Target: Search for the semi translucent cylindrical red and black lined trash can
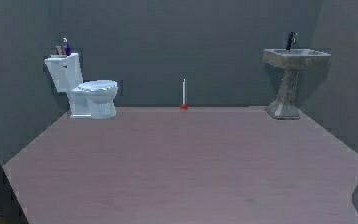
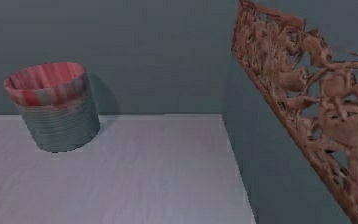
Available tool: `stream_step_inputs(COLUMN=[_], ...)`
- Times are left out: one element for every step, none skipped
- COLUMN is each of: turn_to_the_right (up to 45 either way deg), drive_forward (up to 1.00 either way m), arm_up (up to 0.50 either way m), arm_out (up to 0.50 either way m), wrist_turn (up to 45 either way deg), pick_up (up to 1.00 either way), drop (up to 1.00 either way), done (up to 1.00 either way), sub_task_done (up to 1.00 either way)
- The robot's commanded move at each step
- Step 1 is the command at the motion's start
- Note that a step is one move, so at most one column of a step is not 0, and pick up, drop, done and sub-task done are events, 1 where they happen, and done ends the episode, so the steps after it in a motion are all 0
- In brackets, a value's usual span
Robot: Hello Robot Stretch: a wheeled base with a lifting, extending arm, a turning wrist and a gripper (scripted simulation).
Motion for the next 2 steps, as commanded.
stream_step_inputs(turn_to_the_right=[45.0,42.0], drive_forward=[0.0,0.0], arm_up=[0.0,0.0], arm_out=[0.0,0.0], wrist_turn=[0.0,0.0], pick_up=[0.0,0.0], drop=[0.0,0.0], done=[0.0,0.0], sub_task_done=[0.0,0.0])
